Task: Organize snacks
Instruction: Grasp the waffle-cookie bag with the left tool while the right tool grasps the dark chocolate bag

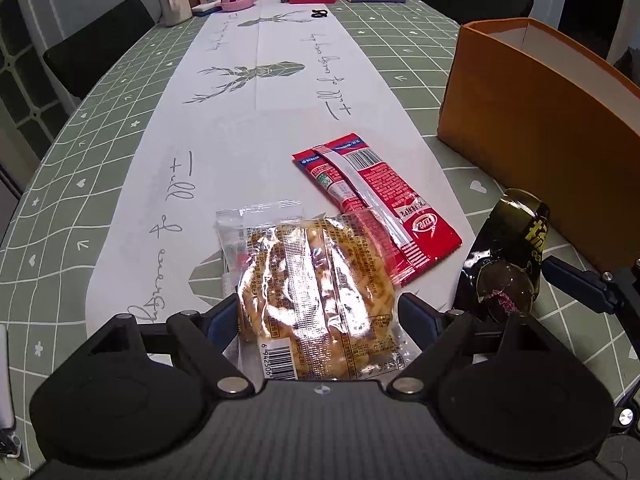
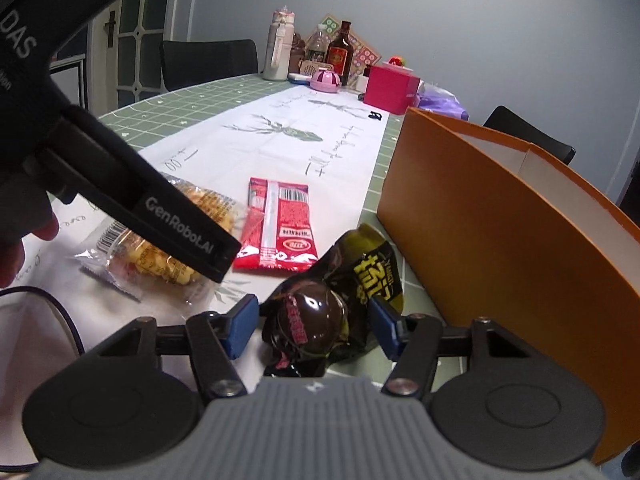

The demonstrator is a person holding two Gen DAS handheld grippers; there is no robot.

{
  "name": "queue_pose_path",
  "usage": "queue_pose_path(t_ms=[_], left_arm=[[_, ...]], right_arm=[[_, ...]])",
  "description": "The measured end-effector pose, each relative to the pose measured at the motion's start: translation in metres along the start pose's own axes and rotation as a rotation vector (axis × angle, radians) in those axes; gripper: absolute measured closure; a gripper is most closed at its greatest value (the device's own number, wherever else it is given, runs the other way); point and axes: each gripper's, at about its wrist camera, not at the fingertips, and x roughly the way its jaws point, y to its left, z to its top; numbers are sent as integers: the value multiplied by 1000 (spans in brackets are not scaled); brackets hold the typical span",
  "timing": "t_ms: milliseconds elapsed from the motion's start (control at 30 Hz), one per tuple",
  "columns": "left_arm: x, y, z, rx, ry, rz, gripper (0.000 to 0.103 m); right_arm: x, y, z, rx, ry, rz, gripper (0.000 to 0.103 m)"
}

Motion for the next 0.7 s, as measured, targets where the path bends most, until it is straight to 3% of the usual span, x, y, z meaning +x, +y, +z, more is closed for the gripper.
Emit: queue_pose_path(t_ms=[267, 333, 367, 400, 533, 700], left_arm=[[6, -9, -1, 47, -13, -1, 2], [5, -8, -3, 56, -27, -23, 10], [4, -7, -4, 58, -33, -28, 11], [3, -6, -4, 60, -39, -34, 14], [-4, -3, -4, 58, -47, -72, 24], [-15, 0, -2, 49, -57, -112, 25]], right_arm=[[4, 2, -3, -14, 11, -10, 49], [3, 3, -3, -22, 11, -13, 50], [3, 3, -3, -27, 12, -14, 55], [1, 5, -4, -36, 4, -22, 69], [-2, 4, -5, -35, 15, -17, 69], [-6, -1, -3, -11, 17, 0, 69]])
